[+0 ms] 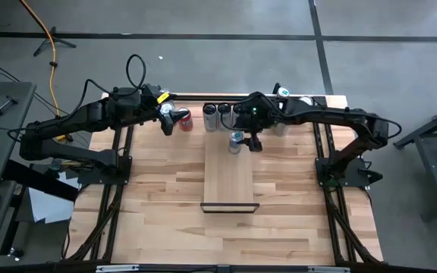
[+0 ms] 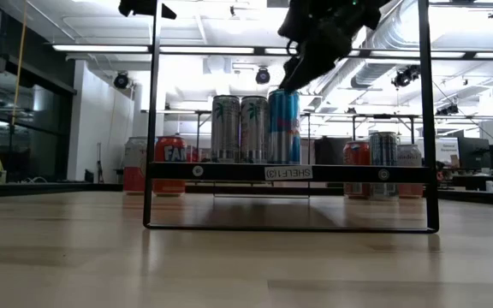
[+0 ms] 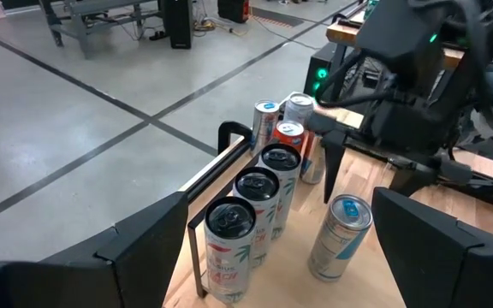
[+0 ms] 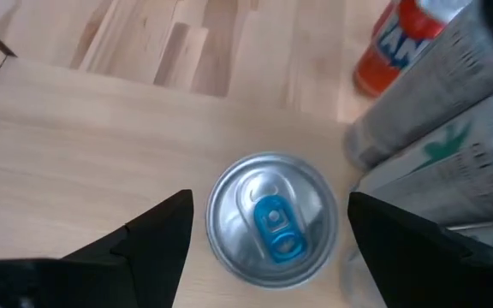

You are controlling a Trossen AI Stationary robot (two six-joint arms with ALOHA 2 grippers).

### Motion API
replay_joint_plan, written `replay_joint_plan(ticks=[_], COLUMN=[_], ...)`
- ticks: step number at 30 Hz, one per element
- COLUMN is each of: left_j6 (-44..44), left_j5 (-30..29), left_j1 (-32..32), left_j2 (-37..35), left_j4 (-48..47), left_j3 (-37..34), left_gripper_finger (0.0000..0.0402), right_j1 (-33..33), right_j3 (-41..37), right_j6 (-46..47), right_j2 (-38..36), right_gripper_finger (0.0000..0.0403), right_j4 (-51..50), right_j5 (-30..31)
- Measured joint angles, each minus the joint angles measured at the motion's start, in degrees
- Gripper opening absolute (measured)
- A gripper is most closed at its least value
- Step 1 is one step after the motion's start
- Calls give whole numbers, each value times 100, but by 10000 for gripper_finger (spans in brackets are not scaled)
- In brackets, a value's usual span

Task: Place canned beverage on shelf
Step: Put the bottom left blue soda can on the shelf

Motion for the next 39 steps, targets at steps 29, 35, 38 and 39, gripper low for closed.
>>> replay_joint_plan(ticks=[29,35,38,39], left_j6=[635,992,1080,1080], left_j5=[-76,-833,-1035,-1054], left_j1=[0,2,2,2], left_j2=[-2,-2,-2,-2], left_j4=[7,32,35,35], left_j3=[2,4,4,4], left_gripper_finger=[326,326,326,326], right_j1=[386,910,1227,1309], right_j3=[-2,0,0,0], right_j6=[1512,3348,4353,4660], right_j2=[316,250,260,264], right_gripper_finger=[225,225,225,225], right_j4=[2,62,55,40], right_j5=[691,2459,3177,3357])
